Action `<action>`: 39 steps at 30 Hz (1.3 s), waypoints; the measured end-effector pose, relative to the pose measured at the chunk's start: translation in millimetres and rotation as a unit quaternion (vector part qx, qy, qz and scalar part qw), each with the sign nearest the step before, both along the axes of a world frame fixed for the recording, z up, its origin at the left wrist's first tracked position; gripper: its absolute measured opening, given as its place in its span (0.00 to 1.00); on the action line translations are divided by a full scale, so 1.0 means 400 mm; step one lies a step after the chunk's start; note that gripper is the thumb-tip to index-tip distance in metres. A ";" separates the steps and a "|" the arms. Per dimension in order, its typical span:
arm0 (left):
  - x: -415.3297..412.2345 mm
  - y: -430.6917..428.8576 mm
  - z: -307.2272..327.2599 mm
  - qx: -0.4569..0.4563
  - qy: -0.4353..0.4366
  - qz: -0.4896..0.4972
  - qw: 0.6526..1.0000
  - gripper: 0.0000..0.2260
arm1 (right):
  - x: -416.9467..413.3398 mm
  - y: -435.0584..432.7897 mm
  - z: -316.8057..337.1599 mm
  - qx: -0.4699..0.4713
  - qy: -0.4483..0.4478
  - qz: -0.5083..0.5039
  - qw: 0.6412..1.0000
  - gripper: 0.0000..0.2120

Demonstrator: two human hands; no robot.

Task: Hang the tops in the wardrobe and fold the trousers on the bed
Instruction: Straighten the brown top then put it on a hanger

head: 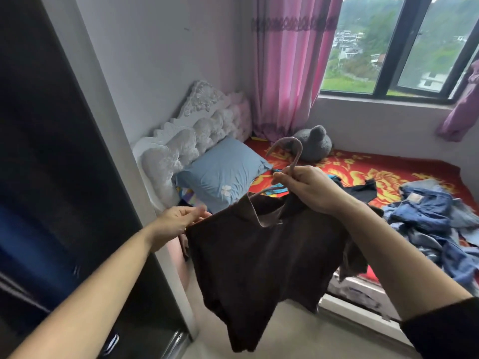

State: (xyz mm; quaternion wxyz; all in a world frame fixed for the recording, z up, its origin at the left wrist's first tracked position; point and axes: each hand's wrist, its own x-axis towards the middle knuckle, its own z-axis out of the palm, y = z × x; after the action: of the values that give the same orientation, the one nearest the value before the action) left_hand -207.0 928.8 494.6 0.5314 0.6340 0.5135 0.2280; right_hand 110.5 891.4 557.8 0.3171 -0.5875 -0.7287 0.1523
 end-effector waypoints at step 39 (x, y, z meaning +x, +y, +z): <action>-0.798 -0.058 0.421 0.399 0.492 0.398 0.664 0.13 | -0.873 0.164 0.254 -0.208 0.260 0.334 0.882 0.07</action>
State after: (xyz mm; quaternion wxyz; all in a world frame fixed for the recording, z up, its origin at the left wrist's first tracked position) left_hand -526.1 905.5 663.2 -0.2431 0.5409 0.7637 0.2553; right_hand -238.6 957.0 659.4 0.2959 -0.3011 -0.7251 0.5441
